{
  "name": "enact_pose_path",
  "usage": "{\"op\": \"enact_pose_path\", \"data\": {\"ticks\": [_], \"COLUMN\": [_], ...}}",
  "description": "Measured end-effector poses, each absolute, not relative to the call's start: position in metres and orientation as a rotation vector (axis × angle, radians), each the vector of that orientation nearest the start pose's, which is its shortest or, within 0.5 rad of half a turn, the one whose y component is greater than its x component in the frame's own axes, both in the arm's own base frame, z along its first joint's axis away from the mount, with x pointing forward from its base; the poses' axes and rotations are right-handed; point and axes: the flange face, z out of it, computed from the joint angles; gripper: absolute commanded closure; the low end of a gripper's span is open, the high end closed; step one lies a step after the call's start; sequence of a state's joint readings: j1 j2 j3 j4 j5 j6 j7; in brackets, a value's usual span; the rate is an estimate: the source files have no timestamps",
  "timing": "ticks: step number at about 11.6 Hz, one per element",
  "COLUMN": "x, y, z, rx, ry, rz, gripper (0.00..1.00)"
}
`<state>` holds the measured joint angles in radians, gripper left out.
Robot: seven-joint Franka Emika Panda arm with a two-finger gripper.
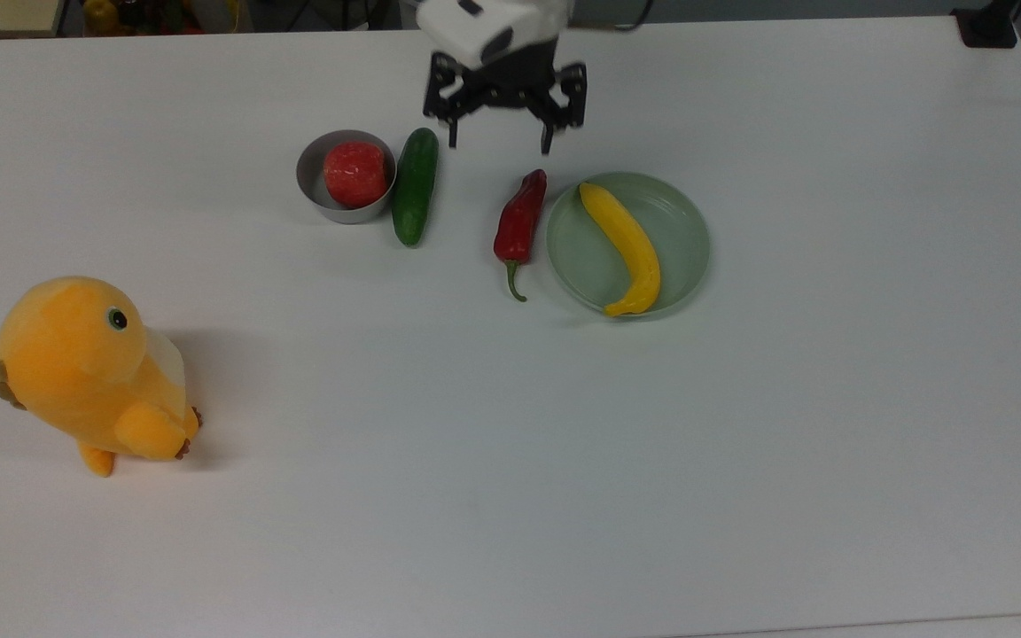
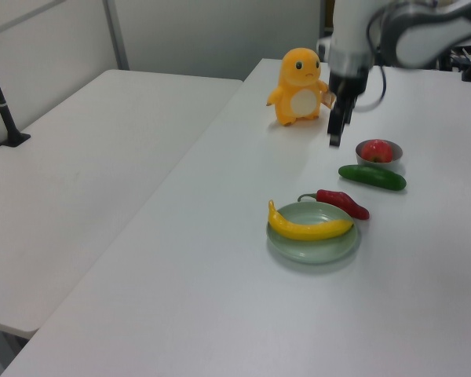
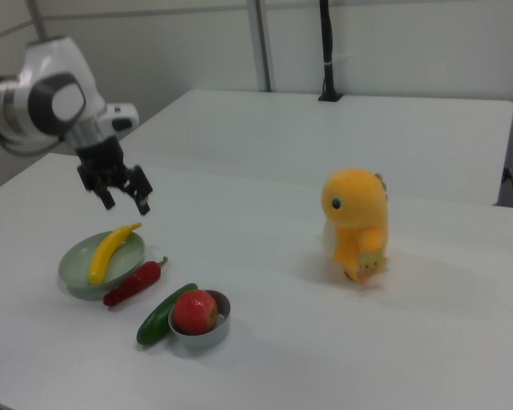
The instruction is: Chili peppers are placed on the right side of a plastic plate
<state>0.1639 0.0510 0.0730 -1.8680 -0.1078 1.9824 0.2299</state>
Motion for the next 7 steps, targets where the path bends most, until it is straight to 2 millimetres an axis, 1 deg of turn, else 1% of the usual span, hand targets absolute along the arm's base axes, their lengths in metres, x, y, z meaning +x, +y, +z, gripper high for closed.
{"op": "enact_pose_path", "data": {"ticks": [1, 2, 3, 4, 5, 7], "x": [0.57, 0.573, 0.574, 0.573, 0.572, 0.574], "y": [0.112, 0.088, 0.067, 0.054, 0.05, 0.051], "z": [0.522, 0.55, 0.571, 0.582, 0.585, 0.581], "rx": [-3.174, -3.138, -3.118, -3.113, -3.112, -3.11], "ry": [-0.033, 0.026, 0.077, 0.11, 0.121, 0.159], "rz": [-0.13, -0.166, -0.206, -0.224, -0.227, -0.215], "gripper": [0.0, 0.0, 0.0, 0.0, 0.0, 0.0]}}
